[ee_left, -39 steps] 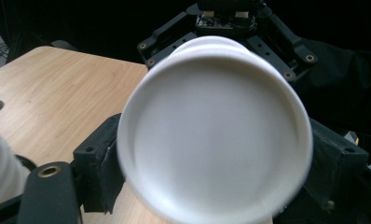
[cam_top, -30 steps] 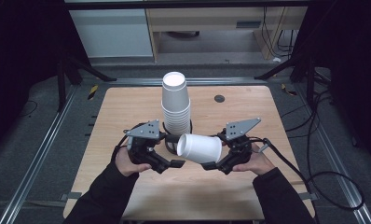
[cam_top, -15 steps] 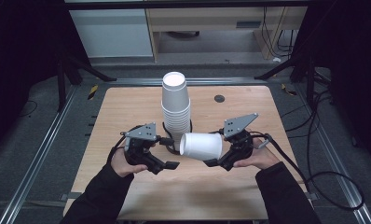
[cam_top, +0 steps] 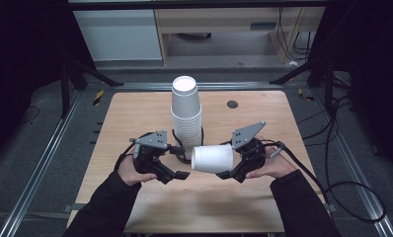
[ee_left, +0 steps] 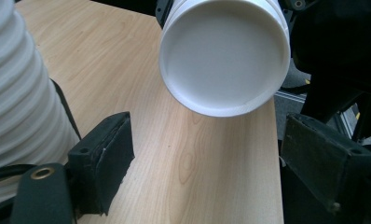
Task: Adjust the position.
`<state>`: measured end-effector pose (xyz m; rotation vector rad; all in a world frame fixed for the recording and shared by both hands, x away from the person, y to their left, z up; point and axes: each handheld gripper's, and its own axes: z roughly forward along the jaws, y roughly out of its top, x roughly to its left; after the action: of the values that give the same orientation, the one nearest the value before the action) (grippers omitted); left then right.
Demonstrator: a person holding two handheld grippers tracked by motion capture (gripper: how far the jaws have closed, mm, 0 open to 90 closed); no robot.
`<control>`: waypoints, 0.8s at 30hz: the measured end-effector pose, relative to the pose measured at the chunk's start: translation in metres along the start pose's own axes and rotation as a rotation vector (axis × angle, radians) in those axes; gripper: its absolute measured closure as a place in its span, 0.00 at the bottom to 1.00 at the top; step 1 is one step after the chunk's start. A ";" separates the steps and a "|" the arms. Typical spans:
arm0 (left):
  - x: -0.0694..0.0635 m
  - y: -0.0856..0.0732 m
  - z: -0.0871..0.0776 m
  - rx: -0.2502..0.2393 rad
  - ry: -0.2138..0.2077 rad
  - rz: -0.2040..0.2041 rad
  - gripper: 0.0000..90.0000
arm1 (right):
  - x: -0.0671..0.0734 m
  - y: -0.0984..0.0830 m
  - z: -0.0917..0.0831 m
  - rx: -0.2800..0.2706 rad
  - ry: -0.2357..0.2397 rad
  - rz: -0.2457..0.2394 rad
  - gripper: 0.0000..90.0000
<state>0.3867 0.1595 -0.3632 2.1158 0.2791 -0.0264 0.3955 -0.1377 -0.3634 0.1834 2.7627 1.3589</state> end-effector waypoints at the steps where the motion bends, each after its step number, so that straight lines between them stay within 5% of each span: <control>1: 0.000 0.001 0.001 0.005 -0.005 0.001 0.17 | 0.000 0.000 0.000 0.007 -0.001 -0.004 0.10; 12: -0.007 0.013 0.012 0.044 -0.022 0.039 0.15 | 0.002 0.001 0.007 0.044 0.012 -0.016 0.11; 24: -0.003 0.013 0.024 0.087 -0.028 0.027 0.15 | 0.003 0.000 0.020 0.101 0.015 -0.035 0.11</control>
<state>0.3883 0.1320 -0.3648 2.2032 0.2363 -0.0530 0.3950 -0.1214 -0.3761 0.1293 2.8348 1.2187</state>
